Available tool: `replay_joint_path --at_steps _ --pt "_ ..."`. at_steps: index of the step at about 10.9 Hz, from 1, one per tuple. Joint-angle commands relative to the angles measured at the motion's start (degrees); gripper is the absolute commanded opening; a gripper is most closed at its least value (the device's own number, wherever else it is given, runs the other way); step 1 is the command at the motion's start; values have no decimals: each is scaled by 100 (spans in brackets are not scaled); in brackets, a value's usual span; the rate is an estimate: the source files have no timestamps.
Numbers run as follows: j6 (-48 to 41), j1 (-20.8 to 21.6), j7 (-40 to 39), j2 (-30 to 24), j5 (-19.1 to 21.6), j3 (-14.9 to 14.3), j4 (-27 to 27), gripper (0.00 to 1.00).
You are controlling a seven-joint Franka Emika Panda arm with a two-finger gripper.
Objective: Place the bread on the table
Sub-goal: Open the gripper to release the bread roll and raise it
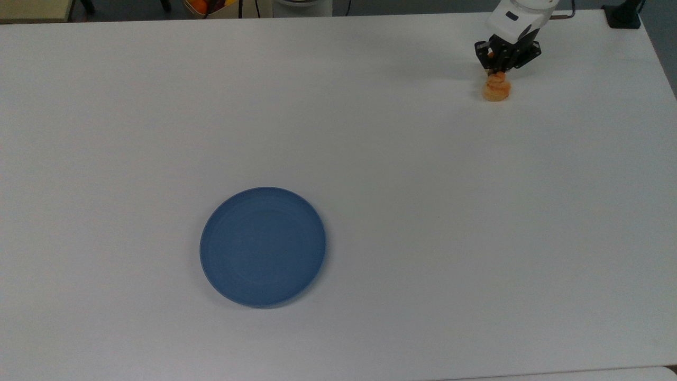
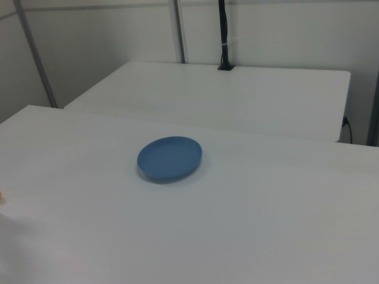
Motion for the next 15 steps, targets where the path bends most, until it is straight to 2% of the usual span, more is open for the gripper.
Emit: replay_joint_path --at_steps 1,10,13,15 --pt "148 58 197 78 -132 -12 -76 100" --pt "-132 -3 232 -9 -123 23 2 100" --pt "-1000 -301 162 -403 -62 85 493 100" --pt "-1651 -626 -240 -588 157 93 950 100"
